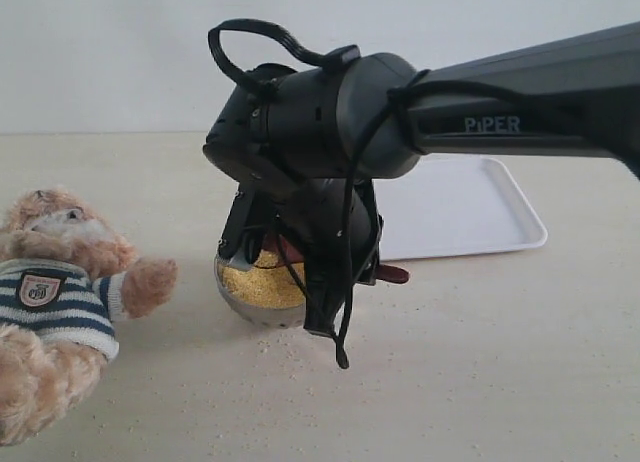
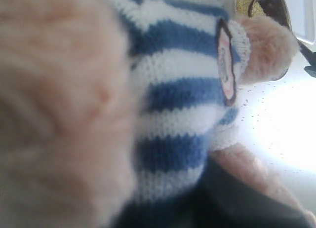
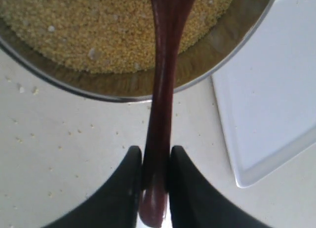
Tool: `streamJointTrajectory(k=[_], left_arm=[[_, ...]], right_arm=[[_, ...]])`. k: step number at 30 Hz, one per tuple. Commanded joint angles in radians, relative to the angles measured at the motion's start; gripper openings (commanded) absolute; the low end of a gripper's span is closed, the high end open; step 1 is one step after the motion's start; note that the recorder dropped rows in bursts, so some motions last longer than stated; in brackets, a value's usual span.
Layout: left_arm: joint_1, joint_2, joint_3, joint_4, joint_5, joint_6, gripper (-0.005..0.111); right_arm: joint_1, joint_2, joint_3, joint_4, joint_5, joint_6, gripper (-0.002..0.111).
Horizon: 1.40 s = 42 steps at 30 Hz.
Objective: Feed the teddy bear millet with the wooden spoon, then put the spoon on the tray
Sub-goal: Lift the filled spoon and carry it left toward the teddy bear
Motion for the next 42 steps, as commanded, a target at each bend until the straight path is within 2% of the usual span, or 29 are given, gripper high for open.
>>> streamJointTrajectory(k=[1, 17, 32, 42], left_arm=[[0.001, -0.010, 0.003, -0.021, 0.008, 0.000, 0.008], [0.001, -0.010, 0.003, -0.021, 0.008, 0.000, 0.008], [0.001, -0.010, 0.003, -0.021, 0.006, 0.000, 0.008], [0.001, -0.010, 0.003, -0.021, 0.008, 0.000, 0.008]], right_arm=[[-0.009, -0.019, -0.006, 0.016, 0.004, -0.008, 0.000], [-0.111, -0.074, -0.006, 0.203, 0.004, -0.012, 0.000], [-0.111, -0.112, -0.006, 0.303, 0.004, -0.001, 0.000], [-0.108, -0.160, -0.006, 0.473, 0.004, -0.040, 0.000]])
